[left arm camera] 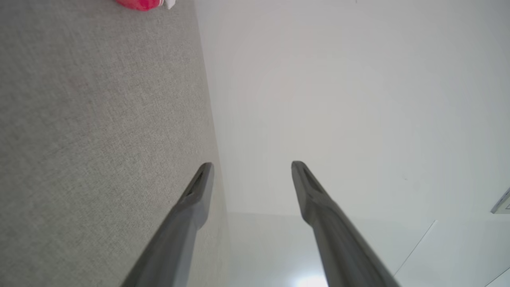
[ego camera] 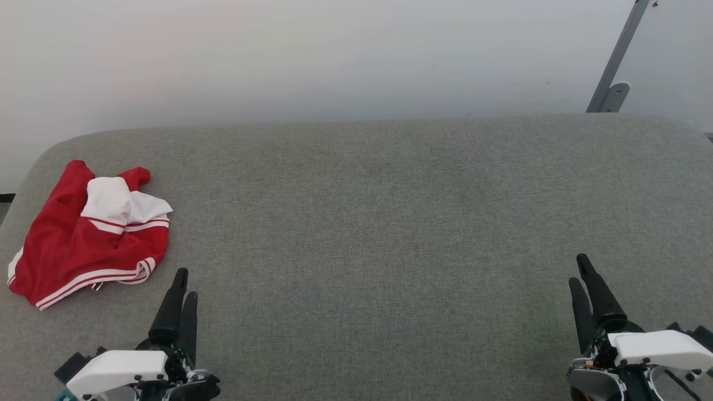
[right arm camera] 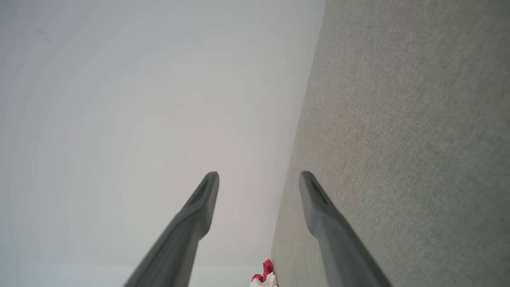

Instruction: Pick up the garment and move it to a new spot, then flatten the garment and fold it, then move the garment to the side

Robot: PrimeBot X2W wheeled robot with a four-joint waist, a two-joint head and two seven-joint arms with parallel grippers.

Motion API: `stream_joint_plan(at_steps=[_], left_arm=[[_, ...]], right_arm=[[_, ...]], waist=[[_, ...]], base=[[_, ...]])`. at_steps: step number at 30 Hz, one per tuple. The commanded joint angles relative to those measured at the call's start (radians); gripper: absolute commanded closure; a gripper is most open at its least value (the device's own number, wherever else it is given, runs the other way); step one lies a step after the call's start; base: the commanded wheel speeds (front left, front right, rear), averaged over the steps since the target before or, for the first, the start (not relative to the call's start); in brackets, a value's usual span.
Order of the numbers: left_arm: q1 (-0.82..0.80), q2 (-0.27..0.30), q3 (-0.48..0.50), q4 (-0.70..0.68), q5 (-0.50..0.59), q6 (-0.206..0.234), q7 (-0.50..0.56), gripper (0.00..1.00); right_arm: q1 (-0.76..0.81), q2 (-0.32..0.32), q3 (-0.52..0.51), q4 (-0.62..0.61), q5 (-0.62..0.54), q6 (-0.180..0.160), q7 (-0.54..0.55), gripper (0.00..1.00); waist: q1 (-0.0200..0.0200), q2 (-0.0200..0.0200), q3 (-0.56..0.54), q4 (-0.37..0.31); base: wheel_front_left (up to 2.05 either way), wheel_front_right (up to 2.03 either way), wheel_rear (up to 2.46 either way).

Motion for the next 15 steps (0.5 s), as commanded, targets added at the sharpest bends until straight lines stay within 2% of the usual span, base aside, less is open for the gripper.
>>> stream_joint_plan(at_steps=[1,9,15], left_arm=[[-0.025,0.015,-0.009,-0.026,0.027,0.009,-0.012,0.00],[-0.033,0.052,-0.048,-0.039,0.161,0.063,-0.051,0.00],[-0.037,0.081,-0.079,-0.055,0.330,0.104,-0.081,0.00]], right_arm=[[-0.028,-0.012,0.009,-0.022,-0.028,0.000,-0.011,0.00],[-0.039,-0.040,0.042,-0.021,-0.167,0.000,-0.046,0.00],[-0.049,-0.067,0.069,-0.009,-0.322,0.000,-0.077,0.00]], waist=[[0.0000,0.0000,0.000,0.000],[0.0000,0.0000,-0.001,-0.001],[0.0000,0.0000,-0.002,-0.001]], base=[[0.00,0.00,0.00],[0.00,0.00,0.00],[0.00,0.00,0.00]])
